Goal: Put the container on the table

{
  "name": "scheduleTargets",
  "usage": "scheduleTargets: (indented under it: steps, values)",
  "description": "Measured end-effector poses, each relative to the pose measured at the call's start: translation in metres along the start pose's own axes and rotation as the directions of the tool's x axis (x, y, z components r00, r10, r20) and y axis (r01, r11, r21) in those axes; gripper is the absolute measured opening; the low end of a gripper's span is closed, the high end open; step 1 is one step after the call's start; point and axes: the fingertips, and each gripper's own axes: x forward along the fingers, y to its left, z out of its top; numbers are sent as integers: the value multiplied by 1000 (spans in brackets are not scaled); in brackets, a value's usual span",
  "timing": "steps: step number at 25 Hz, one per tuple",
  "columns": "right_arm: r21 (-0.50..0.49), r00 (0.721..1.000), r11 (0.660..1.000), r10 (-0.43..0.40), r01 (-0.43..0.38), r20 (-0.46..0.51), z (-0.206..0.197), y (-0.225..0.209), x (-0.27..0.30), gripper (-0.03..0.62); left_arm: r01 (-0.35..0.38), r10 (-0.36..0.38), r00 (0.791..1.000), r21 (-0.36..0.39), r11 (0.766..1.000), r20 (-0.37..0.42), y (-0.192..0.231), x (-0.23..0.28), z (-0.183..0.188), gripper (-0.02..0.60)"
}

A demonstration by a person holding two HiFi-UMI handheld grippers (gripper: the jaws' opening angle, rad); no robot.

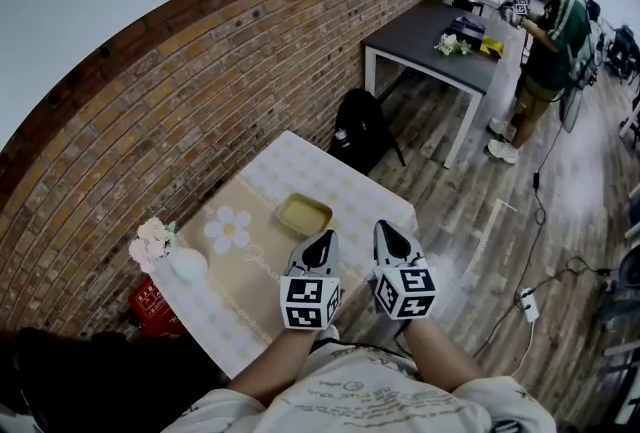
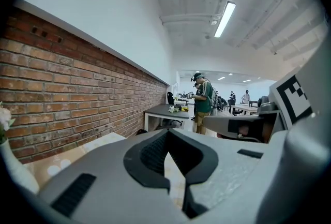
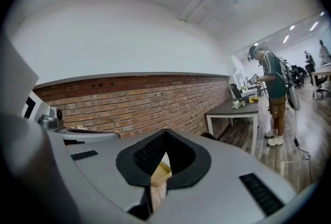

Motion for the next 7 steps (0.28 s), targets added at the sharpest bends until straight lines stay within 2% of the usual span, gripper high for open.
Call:
scheduleTargets:
  steps: [7]
  values:
    - [-57,1000,998,3,-3,10,-2,1,5,2,-16,16,1000,-1,1000,10,3,4,-3,5]
